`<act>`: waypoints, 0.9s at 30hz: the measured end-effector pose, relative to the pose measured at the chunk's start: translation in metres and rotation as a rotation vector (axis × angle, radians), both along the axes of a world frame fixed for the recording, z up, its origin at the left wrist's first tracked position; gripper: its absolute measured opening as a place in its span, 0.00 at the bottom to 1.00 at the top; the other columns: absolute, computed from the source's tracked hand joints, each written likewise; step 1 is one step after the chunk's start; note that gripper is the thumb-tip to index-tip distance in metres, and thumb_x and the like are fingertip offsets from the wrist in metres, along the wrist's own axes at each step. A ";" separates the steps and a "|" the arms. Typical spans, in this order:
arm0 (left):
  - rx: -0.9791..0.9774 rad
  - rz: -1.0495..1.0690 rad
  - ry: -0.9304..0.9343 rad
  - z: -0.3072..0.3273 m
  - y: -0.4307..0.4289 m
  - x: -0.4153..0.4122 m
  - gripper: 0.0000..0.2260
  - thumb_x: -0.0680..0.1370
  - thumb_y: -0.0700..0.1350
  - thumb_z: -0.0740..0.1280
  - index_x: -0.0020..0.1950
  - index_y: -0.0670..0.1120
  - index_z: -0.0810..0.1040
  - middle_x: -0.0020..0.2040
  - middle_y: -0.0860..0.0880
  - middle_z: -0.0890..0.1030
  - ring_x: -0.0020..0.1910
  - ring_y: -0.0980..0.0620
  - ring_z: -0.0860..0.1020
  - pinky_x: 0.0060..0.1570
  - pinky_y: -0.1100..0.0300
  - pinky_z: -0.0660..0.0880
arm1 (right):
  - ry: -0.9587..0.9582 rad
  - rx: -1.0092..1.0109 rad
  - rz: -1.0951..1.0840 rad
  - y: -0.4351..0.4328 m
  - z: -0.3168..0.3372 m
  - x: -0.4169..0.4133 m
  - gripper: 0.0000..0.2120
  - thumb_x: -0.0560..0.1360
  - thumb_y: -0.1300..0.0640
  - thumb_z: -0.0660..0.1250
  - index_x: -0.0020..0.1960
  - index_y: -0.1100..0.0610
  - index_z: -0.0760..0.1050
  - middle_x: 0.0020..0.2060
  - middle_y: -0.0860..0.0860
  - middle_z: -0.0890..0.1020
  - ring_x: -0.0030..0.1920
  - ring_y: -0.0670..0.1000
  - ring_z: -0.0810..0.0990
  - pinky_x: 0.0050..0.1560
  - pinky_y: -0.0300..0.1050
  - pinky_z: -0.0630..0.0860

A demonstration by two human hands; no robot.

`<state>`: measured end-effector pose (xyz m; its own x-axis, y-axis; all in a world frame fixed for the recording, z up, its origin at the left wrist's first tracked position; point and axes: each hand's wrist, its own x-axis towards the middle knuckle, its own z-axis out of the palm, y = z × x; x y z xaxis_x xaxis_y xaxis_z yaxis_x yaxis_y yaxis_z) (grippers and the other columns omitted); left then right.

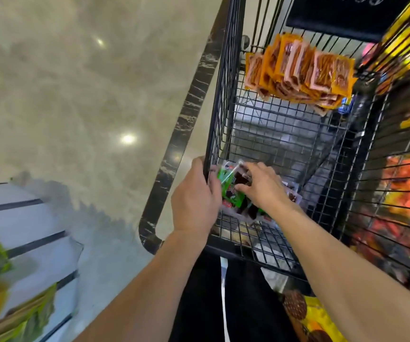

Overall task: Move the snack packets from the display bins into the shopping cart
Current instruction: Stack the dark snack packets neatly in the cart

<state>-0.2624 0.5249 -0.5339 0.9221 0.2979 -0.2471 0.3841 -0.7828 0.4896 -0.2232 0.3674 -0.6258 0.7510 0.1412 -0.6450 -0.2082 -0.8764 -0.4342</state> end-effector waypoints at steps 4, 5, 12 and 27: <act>-0.038 0.003 -0.015 0.003 0.000 0.001 0.10 0.85 0.46 0.65 0.62 0.57 0.66 0.41 0.57 0.76 0.36 0.54 0.75 0.34 0.58 0.75 | 0.034 0.004 0.074 0.000 -0.005 0.001 0.13 0.74 0.42 0.75 0.55 0.38 0.77 0.50 0.43 0.73 0.58 0.52 0.68 0.53 0.52 0.62; -0.042 0.010 0.010 0.003 0.001 0.001 0.08 0.85 0.47 0.64 0.63 0.55 0.69 0.42 0.56 0.77 0.37 0.52 0.77 0.37 0.54 0.78 | 0.035 0.033 0.070 -0.001 -0.005 0.002 0.11 0.73 0.42 0.76 0.51 0.37 0.76 0.48 0.41 0.72 0.58 0.52 0.68 0.52 0.51 0.61; -0.040 0.018 0.027 0.006 0.002 0.006 0.10 0.85 0.48 0.63 0.64 0.46 0.74 0.47 0.48 0.85 0.43 0.44 0.83 0.45 0.47 0.81 | -0.002 0.276 0.008 -0.031 0.015 0.000 0.09 0.77 0.51 0.75 0.50 0.36 0.79 0.52 0.42 0.84 0.53 0.48 0.81 0.52 0.47 0.75; -0.071 -0.078 -0.395 0.038 -0.017 -0.003 0.28 0.77 0.55 0.73 0.73 0.48 0.69 0.65 0.62 0.67 0.68 0.57 0.67 0.68 0.54 0.71 | -0.023 0.667 -0.189 -0.113 0.087 0.004 0.11 0.76 0.60 0.75 0.53 0.44 0.82 0.53 0.43 0.86 0.55 0.44 0.84 0.60 0.48 0.80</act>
